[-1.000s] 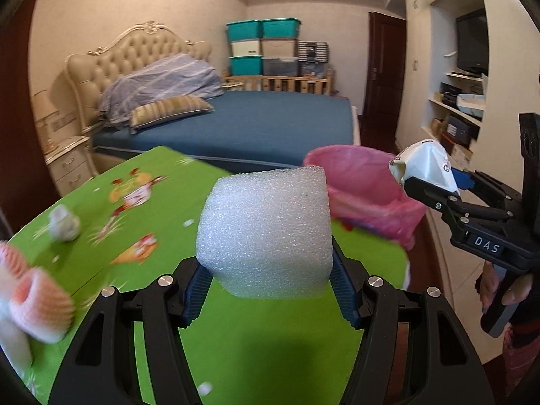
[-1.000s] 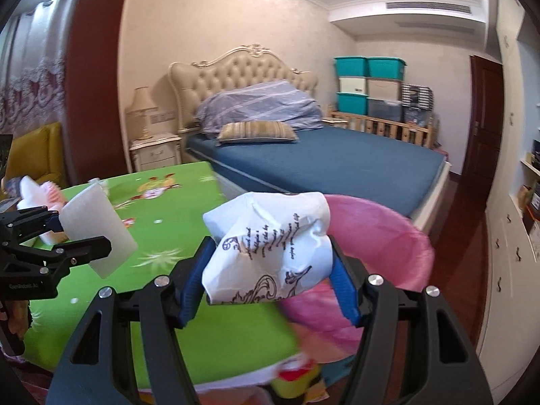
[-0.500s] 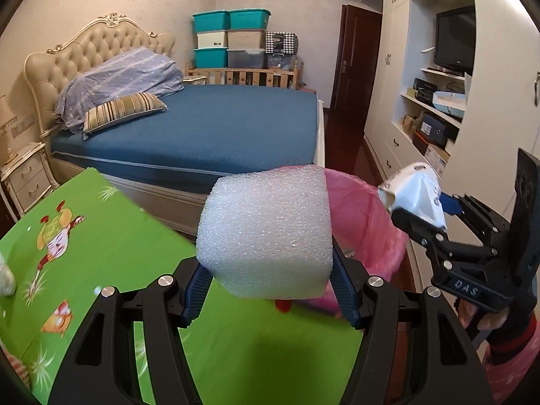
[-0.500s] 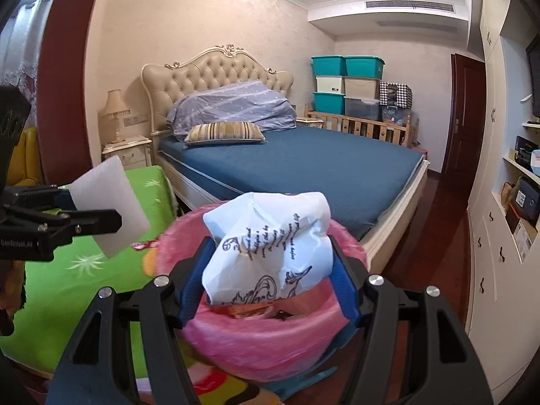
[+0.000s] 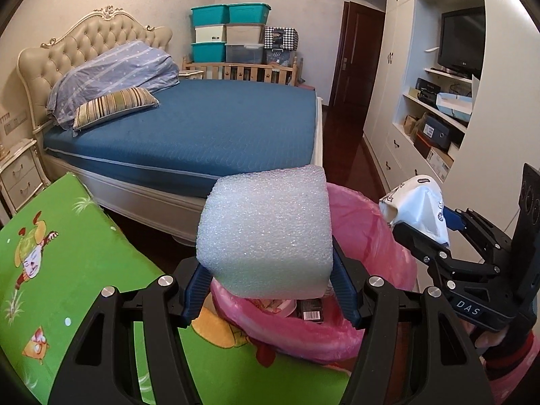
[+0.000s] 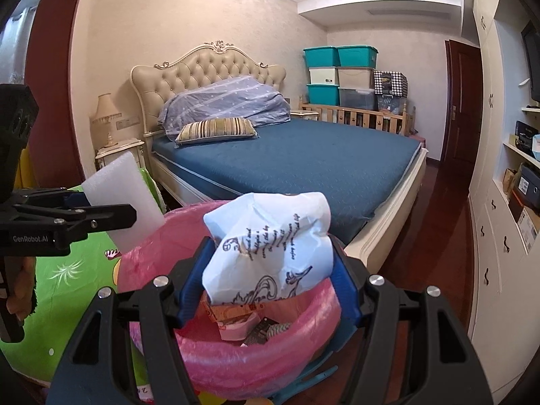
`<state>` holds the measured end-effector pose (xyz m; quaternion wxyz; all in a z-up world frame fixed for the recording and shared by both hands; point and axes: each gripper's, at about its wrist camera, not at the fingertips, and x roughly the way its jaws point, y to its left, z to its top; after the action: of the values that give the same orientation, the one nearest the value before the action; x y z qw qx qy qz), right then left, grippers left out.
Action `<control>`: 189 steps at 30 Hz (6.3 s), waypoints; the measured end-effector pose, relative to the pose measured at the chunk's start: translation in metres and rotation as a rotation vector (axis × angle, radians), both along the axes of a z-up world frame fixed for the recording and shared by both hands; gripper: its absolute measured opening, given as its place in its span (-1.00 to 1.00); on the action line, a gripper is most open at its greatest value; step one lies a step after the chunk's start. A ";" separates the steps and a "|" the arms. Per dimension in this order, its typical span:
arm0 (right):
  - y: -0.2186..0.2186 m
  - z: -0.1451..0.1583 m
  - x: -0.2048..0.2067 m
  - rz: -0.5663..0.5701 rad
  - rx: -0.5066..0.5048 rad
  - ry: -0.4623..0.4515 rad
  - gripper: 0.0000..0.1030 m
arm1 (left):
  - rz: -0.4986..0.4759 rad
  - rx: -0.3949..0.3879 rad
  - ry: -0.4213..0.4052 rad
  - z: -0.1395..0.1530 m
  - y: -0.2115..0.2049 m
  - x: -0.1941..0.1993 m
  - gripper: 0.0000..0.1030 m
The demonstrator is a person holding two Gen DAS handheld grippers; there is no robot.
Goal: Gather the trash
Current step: 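Carry the foam block and paper wrapper over the pink bin and open both tools, then grasp the white plastic bag with the left tool while the right tool grasps a white foam strip, then carry the plastic bag and foam strip over the pink bin and open both tools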
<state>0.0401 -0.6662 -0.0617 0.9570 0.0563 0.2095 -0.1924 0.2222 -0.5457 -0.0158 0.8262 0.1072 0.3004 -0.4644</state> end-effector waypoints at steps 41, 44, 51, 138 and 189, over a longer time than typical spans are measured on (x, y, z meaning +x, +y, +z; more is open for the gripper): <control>0.258 -0.005 0.049 0.412 0.074 0.068 0.55 | 0.505 0.131 -0.167 -0.023 0.374 -0.053 0.83; 0.293 -0.008 0.062 0.472 0.065 0.095 0.55 | 0.586 0.139 -0.183 -0.024 0.412 -0.056 0.83; 0.366 -0.008 0.095 0.608 0.031 0.149 0.55 | 0.769 0.114 -0.121 -0.028 0.487 -0.044 0.83; 0.377 0.010 0.059 0.625 0.023 -0.046 -0.27 | 0.717 -0.085 -0.187 -0.009 0.455 -0.074 -0.13; 0.016 0.031 -0.044 -0.002 -0.049 -0.128 -0.26 | 0.024 -0.132 -0.139 0.029 0.086 -0.053 -0.12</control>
<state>-0.0043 -0.6506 -0.0308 0.9694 0.0454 0.1429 -0.1945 0.1694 -0.4593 0.0128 0.8557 0.0808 0.2122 -0.4649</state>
